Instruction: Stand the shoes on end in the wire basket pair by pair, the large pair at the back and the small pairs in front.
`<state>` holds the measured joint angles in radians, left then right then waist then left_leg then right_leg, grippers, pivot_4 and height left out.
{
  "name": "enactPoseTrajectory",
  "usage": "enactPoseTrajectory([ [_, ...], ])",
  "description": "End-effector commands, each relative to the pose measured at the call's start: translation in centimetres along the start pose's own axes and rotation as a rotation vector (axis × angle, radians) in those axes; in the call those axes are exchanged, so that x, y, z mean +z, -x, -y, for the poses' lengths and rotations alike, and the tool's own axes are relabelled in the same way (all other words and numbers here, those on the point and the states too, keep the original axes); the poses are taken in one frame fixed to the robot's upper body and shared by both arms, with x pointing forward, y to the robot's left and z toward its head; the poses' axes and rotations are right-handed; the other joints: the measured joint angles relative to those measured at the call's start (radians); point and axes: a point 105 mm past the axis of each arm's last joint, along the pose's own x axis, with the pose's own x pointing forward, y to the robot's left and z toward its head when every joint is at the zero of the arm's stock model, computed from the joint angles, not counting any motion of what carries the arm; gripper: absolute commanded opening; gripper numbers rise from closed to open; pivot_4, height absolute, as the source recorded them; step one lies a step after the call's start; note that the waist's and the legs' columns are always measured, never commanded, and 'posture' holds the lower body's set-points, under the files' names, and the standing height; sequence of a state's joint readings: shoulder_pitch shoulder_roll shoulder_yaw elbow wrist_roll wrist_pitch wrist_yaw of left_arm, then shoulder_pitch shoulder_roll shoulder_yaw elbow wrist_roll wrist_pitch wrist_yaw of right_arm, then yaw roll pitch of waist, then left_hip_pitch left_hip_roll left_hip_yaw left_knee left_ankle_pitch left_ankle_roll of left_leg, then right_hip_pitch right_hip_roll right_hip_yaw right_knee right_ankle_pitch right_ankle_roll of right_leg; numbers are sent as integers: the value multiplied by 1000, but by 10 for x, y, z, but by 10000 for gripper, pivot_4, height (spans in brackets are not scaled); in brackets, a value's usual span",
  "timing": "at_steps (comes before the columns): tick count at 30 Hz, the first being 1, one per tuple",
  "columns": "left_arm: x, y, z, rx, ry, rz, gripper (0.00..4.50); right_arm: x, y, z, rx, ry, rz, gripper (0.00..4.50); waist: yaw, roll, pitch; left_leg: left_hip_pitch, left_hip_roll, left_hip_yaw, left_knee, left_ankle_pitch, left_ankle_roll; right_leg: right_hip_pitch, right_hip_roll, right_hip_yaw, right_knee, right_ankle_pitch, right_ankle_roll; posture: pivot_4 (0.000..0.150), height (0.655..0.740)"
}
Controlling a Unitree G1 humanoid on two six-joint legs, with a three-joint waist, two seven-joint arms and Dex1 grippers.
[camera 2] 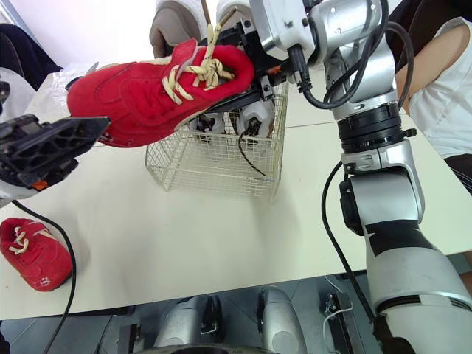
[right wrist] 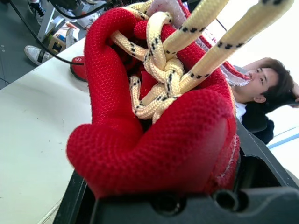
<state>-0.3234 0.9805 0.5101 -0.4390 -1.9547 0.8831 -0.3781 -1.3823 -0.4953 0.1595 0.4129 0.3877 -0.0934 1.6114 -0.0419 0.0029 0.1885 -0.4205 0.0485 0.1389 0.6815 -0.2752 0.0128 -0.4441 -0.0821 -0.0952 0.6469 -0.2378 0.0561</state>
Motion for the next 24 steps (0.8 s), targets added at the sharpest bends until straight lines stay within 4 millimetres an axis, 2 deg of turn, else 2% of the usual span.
enactPoseTrajectory([
  [1,4,-4,7,-32,-15,12,12610,14,-1,2,6,52,25,20837,0,-1,0,0,0,0,0,0,0,0,0,0,0,0,0,1500,7400],
  [3,2,-4,7,-32,-12,13,5040,13,-1,1,9,46,20,20837,2,-1,0,0,0,0,1,0,0,0,0,0,0,0,0,1500,7400],
  [4,2,-4,6,-28,-9,16,3212,12,0,1,6,45,14,20837,2,-1,1,0,0,0,1,0,0,0,0,0,0,0,0,1500,7400],
  [6,2,-3,5,-22,-6,37,3172,9,2,0,7,33,-4,30657,2,-1,1,0,0,0,1,0,0,0,0,0,0,0,0,1500,7400],
  [7,2,-3,5,-19,-4,51,3172,8,3,0,4,29,-9,33344,2,-1,1,0,0,0,1,0,0,0,0,0,0,0,0,1500,7400],
  [9,4,-2,5,-14,-6,83,3172,7,7,1,-21,5,-12,43014,2,-2,1,0,0,0,1,0,0,1,0,0,0,0,0,1500,7400],
  [10,5,-2,5,-9,-9,106,3172,6,10,3,-50,-21,-17,44148,2,-2,1,0,0,0,1,0,0,1,0,0,0,0,0,1500,7400],
  [12,9,1,7,5,-22,178,3172,0,29,6,-131,-143,-39,44148,5,-2,1,0,0,-1,1,0,0,1,0,0,0,0,0,1500,7400],
  [15,12,5,10,32,-34,270,3172,-5,62,17,-343,-347,33,44148,11,-4,2,0,0,-1,2,0,0,1,-1,0,0,0,0,1500,7400],
  [18,16,6,13,47,-35,358,3172,-5,87,14,-499,-576,195,44148,22,-5,1,0,0,-1,2,0,0,2,-3,0,0,0,0,1500,7400],
  [21,20,3,16,47,-26,432,3172,2,88,5,-557,-799,442,44148,27,-6,1,1,0,-1,2,0,0,2,-3,0,0,0,-1,1500,7400],
  [24,24,1,16,34,-3,488,3172,4,69,-4,-579,-947,610,44148,25,-6,1,1,0,-1,2,0,0,2,-3,0,1,1,-2,1500,7400],
])
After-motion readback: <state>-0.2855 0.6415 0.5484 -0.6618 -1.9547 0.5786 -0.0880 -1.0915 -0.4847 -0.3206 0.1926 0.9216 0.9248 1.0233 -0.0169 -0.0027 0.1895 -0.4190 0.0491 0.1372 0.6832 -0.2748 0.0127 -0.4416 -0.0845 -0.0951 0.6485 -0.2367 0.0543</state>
